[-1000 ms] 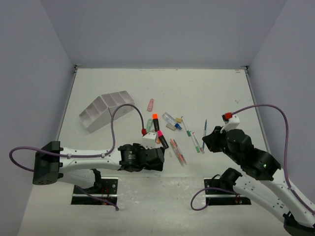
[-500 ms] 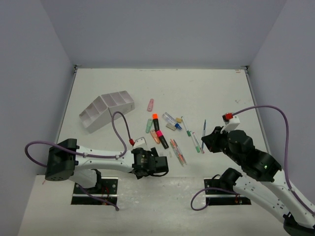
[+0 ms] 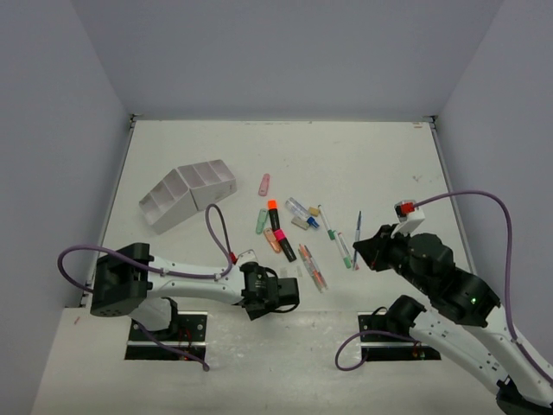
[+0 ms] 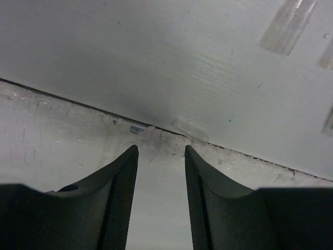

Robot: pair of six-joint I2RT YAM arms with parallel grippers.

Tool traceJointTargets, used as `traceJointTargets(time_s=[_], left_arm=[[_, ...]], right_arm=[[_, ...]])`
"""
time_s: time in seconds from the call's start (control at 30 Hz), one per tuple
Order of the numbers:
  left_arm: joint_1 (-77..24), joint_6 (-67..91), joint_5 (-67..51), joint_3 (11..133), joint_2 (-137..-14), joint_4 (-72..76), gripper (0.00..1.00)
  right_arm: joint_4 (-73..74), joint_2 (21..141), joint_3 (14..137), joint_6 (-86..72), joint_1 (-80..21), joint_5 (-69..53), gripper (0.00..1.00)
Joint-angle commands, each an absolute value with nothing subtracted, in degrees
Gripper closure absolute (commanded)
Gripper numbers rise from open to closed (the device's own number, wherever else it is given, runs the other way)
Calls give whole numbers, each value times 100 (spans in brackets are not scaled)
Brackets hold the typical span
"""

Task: Sort the stationery into containers
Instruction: Close the pen cap on the pen.

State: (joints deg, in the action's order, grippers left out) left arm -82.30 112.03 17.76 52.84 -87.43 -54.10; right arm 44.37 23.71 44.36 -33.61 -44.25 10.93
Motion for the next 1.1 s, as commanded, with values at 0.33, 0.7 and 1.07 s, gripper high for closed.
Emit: traceJointTargets(time_s=[0.33, 0.7, 1.07], left_arm=[[-8218, 12756, 2013, 5971, -9511, -5289, 56], [-8095, 12530, 1869, 5938, -9744, -5135, 57], [-8001, 12455, 1861, 5822, -9825, -5013, 60]], right_arm=[[4116, 2072, 4354, -3226, -4438, 829, 100], [4104, 2086, 4342, -3217, -4438, 771, 100], [4113, 2119, 4342, -3208, -4438, 757, 100]])
